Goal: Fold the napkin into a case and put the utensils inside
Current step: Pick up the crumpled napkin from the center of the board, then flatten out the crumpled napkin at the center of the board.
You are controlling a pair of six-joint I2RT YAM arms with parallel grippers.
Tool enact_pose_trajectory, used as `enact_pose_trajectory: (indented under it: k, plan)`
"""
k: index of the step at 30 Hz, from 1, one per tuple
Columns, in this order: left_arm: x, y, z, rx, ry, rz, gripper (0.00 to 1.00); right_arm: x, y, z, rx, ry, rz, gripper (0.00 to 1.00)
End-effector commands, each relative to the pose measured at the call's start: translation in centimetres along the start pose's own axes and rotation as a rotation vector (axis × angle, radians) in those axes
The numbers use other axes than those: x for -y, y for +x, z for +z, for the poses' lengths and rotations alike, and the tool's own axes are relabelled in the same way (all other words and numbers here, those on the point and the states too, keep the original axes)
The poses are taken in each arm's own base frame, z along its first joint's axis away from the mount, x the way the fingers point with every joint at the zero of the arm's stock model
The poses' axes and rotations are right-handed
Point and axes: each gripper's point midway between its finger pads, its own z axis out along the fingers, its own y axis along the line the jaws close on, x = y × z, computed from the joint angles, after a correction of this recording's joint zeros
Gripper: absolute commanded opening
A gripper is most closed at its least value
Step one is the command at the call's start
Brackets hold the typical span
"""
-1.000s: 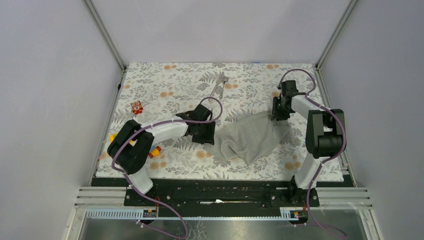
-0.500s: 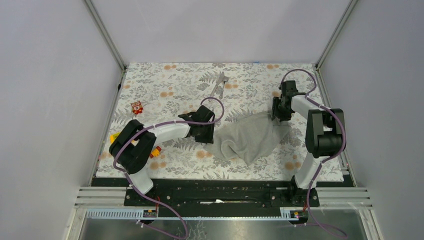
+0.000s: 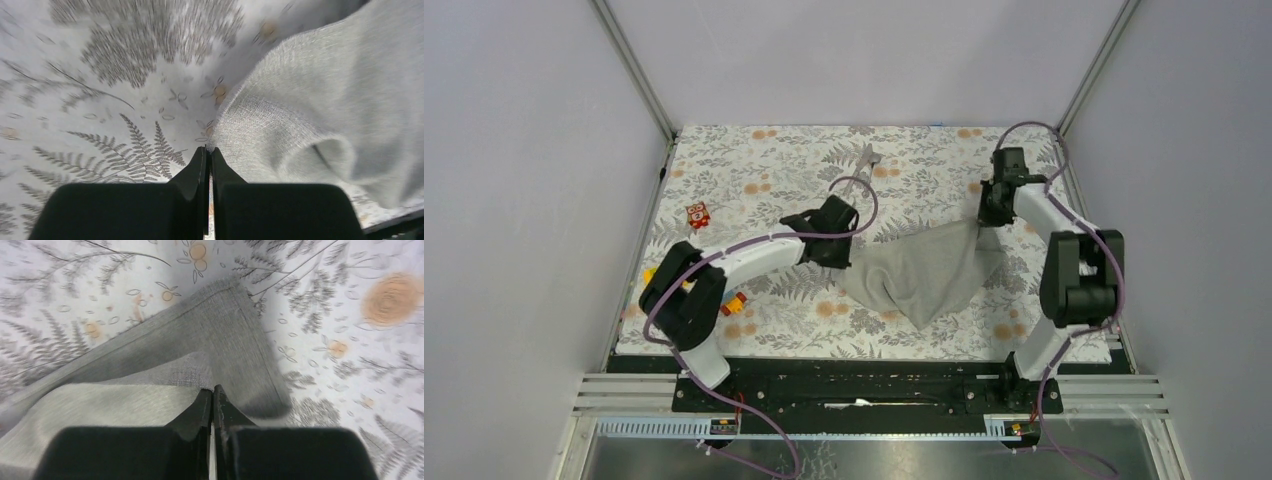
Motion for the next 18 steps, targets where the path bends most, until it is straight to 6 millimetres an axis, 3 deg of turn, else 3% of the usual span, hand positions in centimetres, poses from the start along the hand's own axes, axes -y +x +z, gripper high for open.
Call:
enact_pose_trajectory:
  k: [1, 5, 8, 11, 14, 16, 18]
  plan:
    - [2.7, -9.7, -9.2, 0.349, 0.054, 0.028, 0.00, 0.1, -6.4, -11.4, 0.291, 0.000, 0.050, 0.00]
    - [4.6, -13.8, -18.3, 0.639, 0.194, 0.126, 0.00, -1.0, -7.6, -20.4, 0.494, -0.115, 0.101, 0.00]
    - [4.8, -15.0, -26.2, 0.873, 0.267, 0.207, 0.00, -2.6, -7.4, -27.7, 0.670, -0.274, 0.117, 0.00]
    - [5.6, -15.0, -33.4, 1.016, 0.366, 0.272, 0.00, -4.1, -6.3, -35.4, 0.841, -0.442, 0.105, 0.00]
    - [8.0, -13.7, -40.6, 1.074, 0.548, 0.377, 0.00, -6.0, -4.1, -44.1, 1.014, -0.631, 0.000, 0.00]
    - [8.4, -13.0, -44.5, 1.124, 0.615, 0.402, 0.00, -6.3, -2.3, -49.3, 1.135, -0.710, -0.050, 0.00]
    - [8.8, -12.4, -47.9, 1.174, 0.670, 0.432, 0.00, -5.8, -0.8, -53.1, 1.232, -0.733, -0.069, 0.00]
